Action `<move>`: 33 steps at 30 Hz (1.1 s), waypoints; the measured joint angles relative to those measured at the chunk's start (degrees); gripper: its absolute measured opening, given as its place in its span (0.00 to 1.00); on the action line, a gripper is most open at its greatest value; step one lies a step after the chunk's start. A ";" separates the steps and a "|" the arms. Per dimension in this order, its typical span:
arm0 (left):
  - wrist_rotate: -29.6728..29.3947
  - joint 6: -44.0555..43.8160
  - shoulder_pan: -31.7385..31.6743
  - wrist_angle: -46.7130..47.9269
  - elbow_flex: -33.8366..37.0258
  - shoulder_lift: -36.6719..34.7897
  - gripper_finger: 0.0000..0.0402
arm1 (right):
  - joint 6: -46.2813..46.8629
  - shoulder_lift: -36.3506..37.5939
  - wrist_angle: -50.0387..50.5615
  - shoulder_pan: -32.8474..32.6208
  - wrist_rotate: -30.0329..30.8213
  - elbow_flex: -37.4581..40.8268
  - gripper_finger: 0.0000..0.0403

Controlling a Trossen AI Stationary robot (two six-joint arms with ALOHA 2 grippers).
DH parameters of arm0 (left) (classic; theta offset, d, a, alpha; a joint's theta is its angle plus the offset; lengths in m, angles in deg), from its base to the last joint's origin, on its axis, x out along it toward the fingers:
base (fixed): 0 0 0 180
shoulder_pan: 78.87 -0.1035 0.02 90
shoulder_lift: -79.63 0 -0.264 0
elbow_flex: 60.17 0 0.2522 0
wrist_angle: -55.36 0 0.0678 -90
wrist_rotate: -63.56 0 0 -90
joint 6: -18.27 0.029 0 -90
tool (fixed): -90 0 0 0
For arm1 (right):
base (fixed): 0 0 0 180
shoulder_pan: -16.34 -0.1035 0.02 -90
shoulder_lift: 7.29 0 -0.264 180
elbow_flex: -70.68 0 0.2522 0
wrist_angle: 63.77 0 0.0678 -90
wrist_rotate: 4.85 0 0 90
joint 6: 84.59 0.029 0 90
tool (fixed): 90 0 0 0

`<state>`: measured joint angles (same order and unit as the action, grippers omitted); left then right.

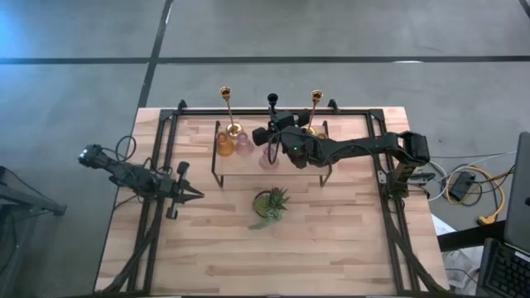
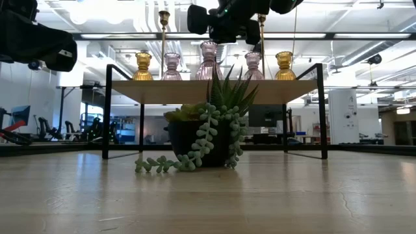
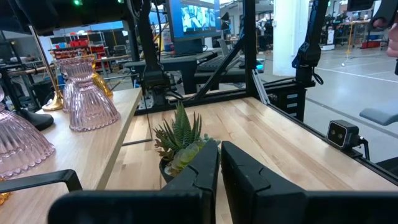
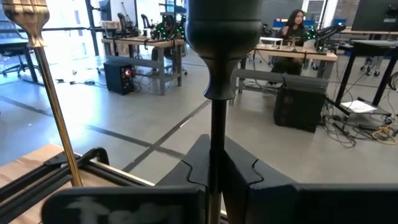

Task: Pick & Place candle stick holders
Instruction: Put the black candle holder on the shelf

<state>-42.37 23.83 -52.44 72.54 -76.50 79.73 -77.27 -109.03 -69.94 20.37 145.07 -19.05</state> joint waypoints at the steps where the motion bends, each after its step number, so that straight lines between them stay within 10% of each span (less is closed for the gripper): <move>1: -0.02 0.00 0.00 0.00 0.00 0.00 0.06 | -0.10 0.00 -0.02 0.00 0.00 0.00 0.03; 19: 0.00 0.00 0.00 0.00 0.00 0.00 0.06 | -0.74 0.23 0.00 -0.58 -0.04 -0.17 0.40; 33: -0.02 0.00 0.00 0.00 0.00 0.00 0.06 | 1.84 2.89 6.60 -2.60 0.04 -0.20 0.45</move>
<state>-42.39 23.83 -52.44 72.54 -76.50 79.73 -75.43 -106.14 -63.34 17.78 145.11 -19.25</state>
